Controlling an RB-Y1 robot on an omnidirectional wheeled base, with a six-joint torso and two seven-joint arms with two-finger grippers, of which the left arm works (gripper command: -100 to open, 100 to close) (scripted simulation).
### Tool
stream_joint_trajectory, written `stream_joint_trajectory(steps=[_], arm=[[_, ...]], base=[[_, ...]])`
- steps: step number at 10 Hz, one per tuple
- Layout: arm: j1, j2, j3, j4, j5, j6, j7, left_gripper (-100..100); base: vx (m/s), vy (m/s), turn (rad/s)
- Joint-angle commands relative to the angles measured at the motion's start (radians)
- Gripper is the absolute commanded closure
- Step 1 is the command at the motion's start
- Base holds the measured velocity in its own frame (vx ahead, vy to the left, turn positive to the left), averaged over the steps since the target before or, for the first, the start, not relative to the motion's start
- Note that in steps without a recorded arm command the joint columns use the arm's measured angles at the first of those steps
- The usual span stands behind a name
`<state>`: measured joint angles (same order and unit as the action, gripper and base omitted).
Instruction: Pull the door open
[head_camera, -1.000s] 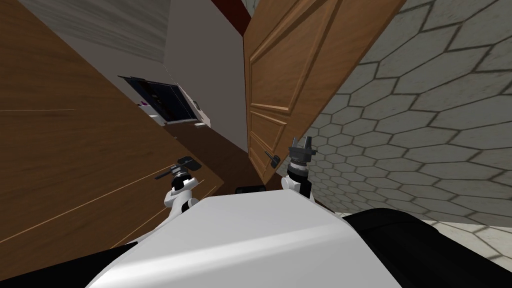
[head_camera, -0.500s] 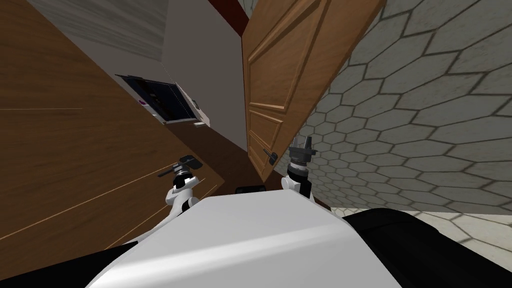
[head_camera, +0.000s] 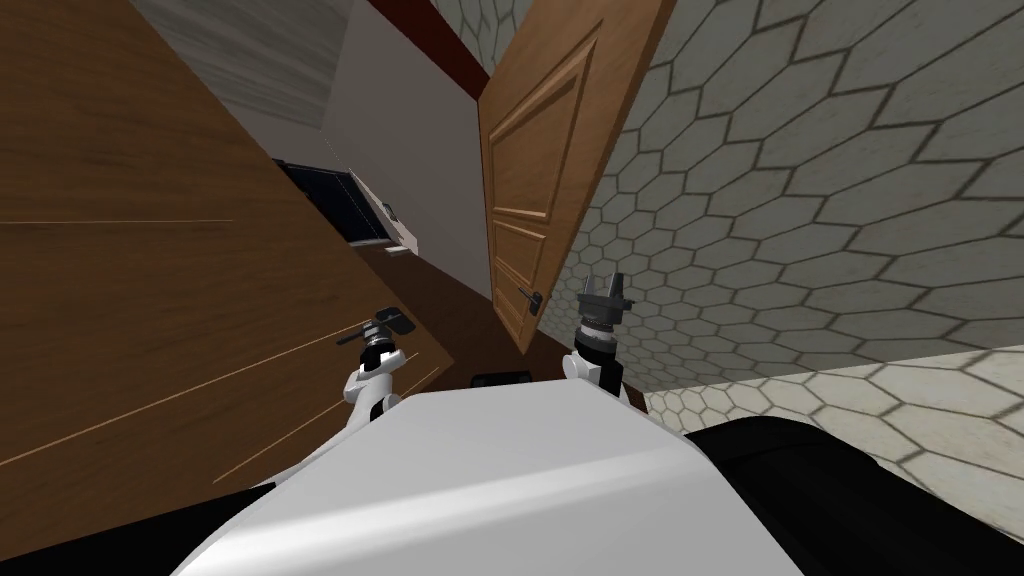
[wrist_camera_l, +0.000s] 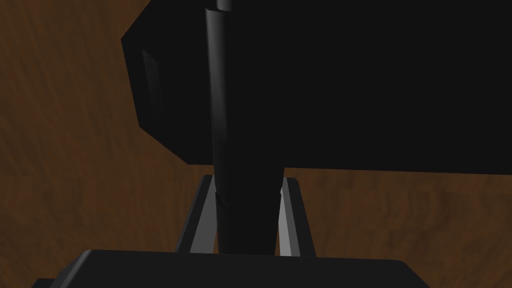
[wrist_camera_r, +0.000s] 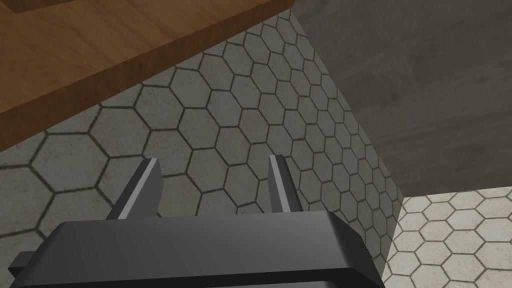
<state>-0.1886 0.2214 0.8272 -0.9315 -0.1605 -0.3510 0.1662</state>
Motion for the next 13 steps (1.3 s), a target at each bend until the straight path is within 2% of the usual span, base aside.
stream_joint_trajectory(steps=[1, 3, 4, 7, 11, 13], arm=[[-0.013, 0.006, -0.034, 0.015, -0.001, -0.011, 0.011, 100], [-0.016, 0.006, -0.055, 0.017, -0.002, -0.011, 0.017, 100], [-0.017, 0.008, -0.047, 0.024, -0.002, -0.011, 0.013, 100], [-0.024, 0.006, -0.093, 0.028, -0.005, -0.014, 0.024, 100], [-0.037, 0.003, -0.168, 0.034, -0.01, -0.019, 0.042, 100], [-0.041, 0.002, -0.194, 0.035, -0.011, -0.021, 0.048, 100]], base=[[-0.2, 0.013, -0.064], [-0.197, 0.041, -0.053], [-0.089, 0.009, -0.038], [-0.22, -0.007, -0.054], [-0.245, -0.004, -0.061], [-0.227, 0.006, -0.052]])
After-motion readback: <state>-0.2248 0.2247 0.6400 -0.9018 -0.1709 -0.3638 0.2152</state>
